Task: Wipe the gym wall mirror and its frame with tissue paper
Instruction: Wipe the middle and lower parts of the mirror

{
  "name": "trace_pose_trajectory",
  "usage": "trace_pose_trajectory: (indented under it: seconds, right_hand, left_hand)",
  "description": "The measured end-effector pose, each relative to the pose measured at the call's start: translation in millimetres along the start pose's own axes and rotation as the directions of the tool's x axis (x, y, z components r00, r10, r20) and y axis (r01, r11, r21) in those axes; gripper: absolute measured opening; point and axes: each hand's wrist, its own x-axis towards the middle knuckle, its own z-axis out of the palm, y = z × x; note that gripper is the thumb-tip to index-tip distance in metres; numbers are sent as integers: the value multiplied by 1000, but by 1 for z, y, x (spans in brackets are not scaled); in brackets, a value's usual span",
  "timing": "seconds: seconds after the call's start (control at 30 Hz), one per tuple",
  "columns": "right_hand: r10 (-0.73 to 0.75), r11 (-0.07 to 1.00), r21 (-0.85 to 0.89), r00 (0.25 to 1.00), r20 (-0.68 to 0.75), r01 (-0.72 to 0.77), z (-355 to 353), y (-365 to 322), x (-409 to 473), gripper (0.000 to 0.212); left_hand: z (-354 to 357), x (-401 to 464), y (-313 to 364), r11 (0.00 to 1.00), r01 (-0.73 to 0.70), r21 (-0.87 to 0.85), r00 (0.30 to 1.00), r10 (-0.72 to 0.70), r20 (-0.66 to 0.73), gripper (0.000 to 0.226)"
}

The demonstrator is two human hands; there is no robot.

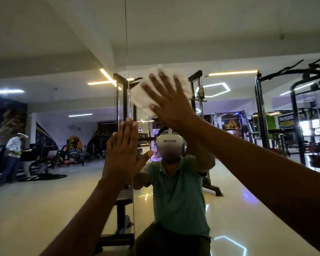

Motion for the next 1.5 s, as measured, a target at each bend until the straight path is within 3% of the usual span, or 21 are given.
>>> trace_pose_trajectory:
  seconds: [0.17,0.27,0.33,0.5,0.63,0.73,0.87,1.0,1.07,1.2,1.5]
  right_hand:
    - [318,948,15,946,-62,-318,-18,73,-79,67]
    - [582,812,8,809,-79,-583,-15,65,-81,70]
    - [659,749,1,744,-111,-663,-9,31,-58,72]
    - [303,952,-46,953,-22,-303,10,-40,-10,74]
    - [41,999,-25,999,-3,-41,9,-4,-22,70]
    - [180,984,-9,983,-47,-180,0,36,-52,69]
    - [477,879,27,876,-77,-476,-4,52,-90,71]
    - [619,785,43,781,-87,-617,5,28,-82,75]
    - [562,827,46,822,-93,-560,12,1,-62,77]
    - [300,954,17,949,-95,-300,29,-60,-19,77]
    - [145,989,2,987,-73,-146,37,-75,-11,72]
  left_hand:
    - [-2,-2,-5,999,-31,6,1000,31,1,100]
    - [-2,-2,-2,1000,-9,-16,1000,9,1,101]
    - [-1,-2,-1,1000,-9,-21,1000,10,7,101]
    - [-1,-2,0,1000,-17,-5,1000,17,-11,99]
    - [-2,-1,-2,1000,-10,-11,1000,10,19,99]
    - [-2,-1,2,1000,4,-9,999,-4,40,101]
    - [0,-6,-2,1000,-5,20,998,4,65,101]
    - [1,-9,-5,999,-19,48,999,18,31,98]
    - [0,-9,-5,999,-31,42,1000,31,1,97]
    - [-1,-9,-15,998,-50,46,999,50,0,92]
    - [5,-12,-22,997,-74,16,997,74,-28,90]
